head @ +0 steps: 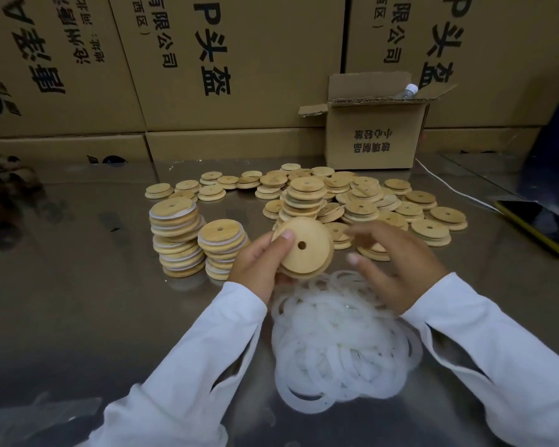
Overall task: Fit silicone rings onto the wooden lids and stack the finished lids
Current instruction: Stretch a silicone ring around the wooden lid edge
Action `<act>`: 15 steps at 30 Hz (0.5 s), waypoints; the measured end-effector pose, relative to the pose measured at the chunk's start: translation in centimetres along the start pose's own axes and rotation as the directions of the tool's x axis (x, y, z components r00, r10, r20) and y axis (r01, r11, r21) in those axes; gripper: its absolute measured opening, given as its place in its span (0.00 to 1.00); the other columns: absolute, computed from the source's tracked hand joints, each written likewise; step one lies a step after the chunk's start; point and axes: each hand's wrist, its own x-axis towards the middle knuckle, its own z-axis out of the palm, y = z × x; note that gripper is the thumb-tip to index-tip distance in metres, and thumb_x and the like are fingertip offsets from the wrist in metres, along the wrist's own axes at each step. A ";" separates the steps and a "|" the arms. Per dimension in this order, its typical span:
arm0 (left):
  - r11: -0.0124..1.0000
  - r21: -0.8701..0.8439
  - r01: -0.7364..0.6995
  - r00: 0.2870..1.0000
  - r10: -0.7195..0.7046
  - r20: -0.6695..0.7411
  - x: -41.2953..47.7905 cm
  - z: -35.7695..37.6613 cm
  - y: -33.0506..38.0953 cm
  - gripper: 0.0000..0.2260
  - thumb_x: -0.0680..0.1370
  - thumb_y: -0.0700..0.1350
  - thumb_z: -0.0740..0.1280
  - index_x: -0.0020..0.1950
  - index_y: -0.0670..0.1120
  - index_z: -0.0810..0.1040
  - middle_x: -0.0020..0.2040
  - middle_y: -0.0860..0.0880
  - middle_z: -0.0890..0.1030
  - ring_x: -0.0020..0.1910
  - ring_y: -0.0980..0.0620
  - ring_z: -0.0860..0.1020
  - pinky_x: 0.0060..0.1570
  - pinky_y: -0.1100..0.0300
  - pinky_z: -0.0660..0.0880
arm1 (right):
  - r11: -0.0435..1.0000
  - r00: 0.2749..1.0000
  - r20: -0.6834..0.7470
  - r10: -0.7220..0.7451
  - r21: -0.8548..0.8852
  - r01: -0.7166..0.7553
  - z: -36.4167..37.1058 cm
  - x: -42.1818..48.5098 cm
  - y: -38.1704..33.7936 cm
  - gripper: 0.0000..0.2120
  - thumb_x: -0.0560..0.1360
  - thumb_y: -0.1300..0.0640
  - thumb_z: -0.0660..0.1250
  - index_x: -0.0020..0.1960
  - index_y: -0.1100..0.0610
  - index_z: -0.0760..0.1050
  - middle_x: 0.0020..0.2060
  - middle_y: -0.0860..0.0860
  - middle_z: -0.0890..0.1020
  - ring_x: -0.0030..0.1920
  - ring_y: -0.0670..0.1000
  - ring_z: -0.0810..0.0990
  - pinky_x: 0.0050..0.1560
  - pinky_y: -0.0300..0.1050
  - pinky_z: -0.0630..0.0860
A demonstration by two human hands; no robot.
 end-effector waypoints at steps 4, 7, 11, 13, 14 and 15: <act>0.988 -0.126 0.094 0.991 -0.081 0.106 -0.1 -0.1 0.0 0.08 0.78 0.47 0.59 0.50 0.44 0.74 0.35 0.44 0.84 0.32 0.43 0.83 0.27 0.61 0.79 | 0.990 0.939 0.317 0.131 -0.088 -0.108 0.7 -0.4 2.1 0.07 0.73 0.59 0.66 0.50 0.53 0.80 0.44 0.48 0.76 0.48 0.49 0.75 0.46 0.35 0.66; 0.992 -0.092 0.090 0.987 -0.077 0.139 -0.1 -0.1 -0.3 0.09 0.78 0.47 0.59 0.50 0.43 0.74 0.37 0.43 0.84 0.34 0.43 0.83 0.28 0.62 0.79 | 0.986 0.937 0.310 0.162 -0.025 -0.162 0.6 -0.2 2.2 0.04 0.71 0.59 0.69 0.43 0.51 0.80 0.41 0.45 0.75 0.45 0.47 0.74 0.41 0.28 0.65; 0.991 -0.095 0.097 0.988 -0.085 0.129 0.0 -0.3 -0.4 0.07 0.78 0.45 0.59 0.50 0.45 0.75 0.37 0.43 0.84 0.33 0.43 0.83 0.28 0.62 0.79 | 0.983 0.952 0.255 0.170 0.023 -0.182 0.1 -0.1 2.1 0.12 0.69 0.59 0.71 0.35 0.45 0.73 0.40 0.45 0.77 0.44 0.43 0.74 0.42 0.31 0.67; 0.989 -0.112 0.092 0.990 -0.079 0.117 0.1 -0.4 -0.3 0.06 0.79 0.44 0.59 0.50 0.44 0.74 0.37 0.42 0.84 0.34 0.43 0.83 0.30 0.61 0.80 | 0.973 0.974 0.163 0.160 0.140 -0.183 -0.2 -0.1 1.6 0.11 0.69 0.60 0.71 0.34 0.46 0.74 0.38 0.44 0.78 0.43 0.40 0.74 0.43 0.28 0.67; 0.988 -0.122 0.091 0.991 -0.078 0.108 0.1 -0.5 -0.3 0.06 0.79 0.44 0.59 0.50 0.44 0.74 0.37 0.42 0.84 0.35 0.43 0.83 0.31 0.61 0.80 | 0.958 0.980 0.127 0.151 0.224 -0.176 -0.3 -0.1 1.4 0.10 0.68 0.61 0.71 0.35 0.47 0.76 0.37 0.44 0.79 0.43 0.39 0.75 0.44 0.25 0.68; 0.988 -0.125 0.087 0.992 -0.075 0.097 0.2 -0.5 -0.5 0.06 0.79 0.43 0.59 0.50 0.44 0.74 0.38 0.42 0.84 0.35 0.43 0.83 0.31 0.60 0.80 | 0.934 0.984 0.108 0.144 0.313 -0.171 -0.5 -0.1 1.1 0.09 0.68 0.62 0.72 0.35 0.49 0.77 0.35 0.45 0.80 0.41 0.39 0.76 0.44 0.26 0.70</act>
